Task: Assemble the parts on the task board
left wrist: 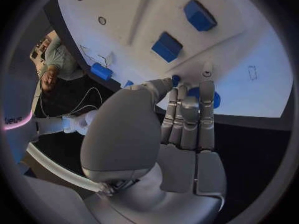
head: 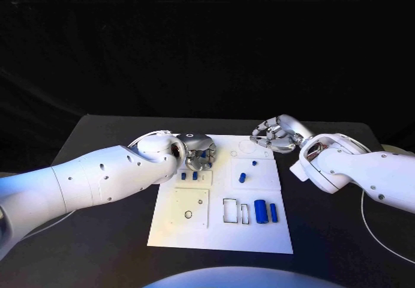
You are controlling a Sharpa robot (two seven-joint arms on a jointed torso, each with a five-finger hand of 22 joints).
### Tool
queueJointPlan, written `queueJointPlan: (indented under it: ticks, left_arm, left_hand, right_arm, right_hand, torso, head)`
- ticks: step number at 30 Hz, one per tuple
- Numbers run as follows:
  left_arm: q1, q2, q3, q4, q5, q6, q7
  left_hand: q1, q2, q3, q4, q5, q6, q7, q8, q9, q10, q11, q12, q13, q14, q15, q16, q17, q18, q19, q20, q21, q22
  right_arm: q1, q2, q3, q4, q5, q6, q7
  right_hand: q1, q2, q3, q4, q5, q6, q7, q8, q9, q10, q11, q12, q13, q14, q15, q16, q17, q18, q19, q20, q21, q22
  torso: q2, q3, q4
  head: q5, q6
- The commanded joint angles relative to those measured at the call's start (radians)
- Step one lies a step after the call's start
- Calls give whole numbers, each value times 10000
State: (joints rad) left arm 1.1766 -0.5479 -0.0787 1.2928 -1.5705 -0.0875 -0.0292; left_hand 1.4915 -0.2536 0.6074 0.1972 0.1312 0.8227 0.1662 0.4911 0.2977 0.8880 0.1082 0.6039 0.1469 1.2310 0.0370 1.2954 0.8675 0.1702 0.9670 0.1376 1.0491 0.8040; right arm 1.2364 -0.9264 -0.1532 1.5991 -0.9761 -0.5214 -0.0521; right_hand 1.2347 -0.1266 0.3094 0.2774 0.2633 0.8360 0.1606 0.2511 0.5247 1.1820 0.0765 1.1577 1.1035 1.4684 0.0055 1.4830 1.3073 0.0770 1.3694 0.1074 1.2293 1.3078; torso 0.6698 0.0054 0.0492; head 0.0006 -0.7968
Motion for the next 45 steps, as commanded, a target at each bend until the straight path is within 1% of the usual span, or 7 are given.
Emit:
queueJointPlan:
  ticks: [1,17,21,25,30,37,45]
  left_arm:
    - [-4,40,4,1,221,313,51]
    - [-121,211,4,-303,326,418,109]
    - [-144,249,3,-401,333,445,118]
    - [-153,257,3,-449,337,463,126]
    - [-159,245,3,-477,360,324,192]
    - [-160,142,6,-401,685,71,423]
    - [-158,-124,154,-178,1348,-399,698]
  left_hand:
    - [53,32,87,-38,-59,90,-19,-48,-24,117,-18,-68,-19,104,4,86,78,8,111,-4,114,136]
    - [42,28,181,-162,-66,119,-17,-179,-120,254,-39,-167,-82,262,-15,319,242,-48,307,-32,443,511]
    - [52,34,196,-182,-66,117,-15,-195,-131,261,-38,-179,-89,285,-15,348,280,-56,332,-34,481,556]
    - [122,132,273,-298,-67,218,-21,-203,-152,382,-60,-187,-99,477,-38,523,537,-118,579,-46,764,907]
    - [313,363,412,-655,-70,628,-110,-149,-154,932,-207,-102,-32,1139,-183,970,1377,-303,1351,-132,1559,1882]
    - [299,404,501,-847,-58,862,-155,-191,-162,1146,-266,-180,-8,1346,-248,1058,1558,-381,1650,-192,1886,2283]
    - [190,386,514,-934,-59,1043,-160,-230,-159,1309,-294,-277,8,1486,-276,1109,1682,-423,1813,-222,2049,2488]
  right_arm:
    - [-9,14,1,0,-84,61,62]
    - [-9,7,2,17,-88,68,35]
    - [-9,5,2,19,-89,71,33]
    - [-9,6,2,16,-90,71,34]
    - [-9,9,2,15,-91,80,37]
    - [-9,9,2,11,-85,97,36]
    - [-9,7,2,0,-45,107,46]
  right_hand:
    - [94,-19,51,22,35,-82,0,42,10,-78,0,-61,-8,518,-32,-31,540,91,-65,8,-58,149]
    - [76,-1,52,49,41,-77,-1,48,12,-76,-1,-89,-39,515,-34,-43,524,95,-73,6,-83,134]
    - [66,3,50,60,42,-75,-2,50,13,-72,-1,-94,-47,512,-35,-52,508,95,-71,5,-85,134]
    - [66,3,50,60,42,-75,-2,50,13,-72,-1,-94,-47,512,-35,-52,508,95,-71,5,-85,134]
    - [66,3,50,60,42,-75,-2,50,13,-72,-1,-94,-47,512,-35,-52,508,95,-71,5,-85,134]
    - [57,8,48,69,42,-72,-3,52,14,-52,-2,-84,-37,513,-36,-53,510,96,-72,5,-92,130]
    - [57,8,48,69,42,-72,-3,52,14,-52,-2,-84,-37,513,-36,-53,510,96,-72,5,-92,130]
  torso:
    - [-2,-10,-4]
    - [24,-25,-14]
    - [8,-10,-11]
    - [4,-5,-3]
    - [-14,-5,1]
    - [-21,-7,3]
    - [-29,-15,27]
  head:
    - [11,-13]
    - [-42,-98]
    - [-49,-124]
    - [-62,-137]
    - [-53,-156]
    - [-36,-146]
    - [-10,-86]
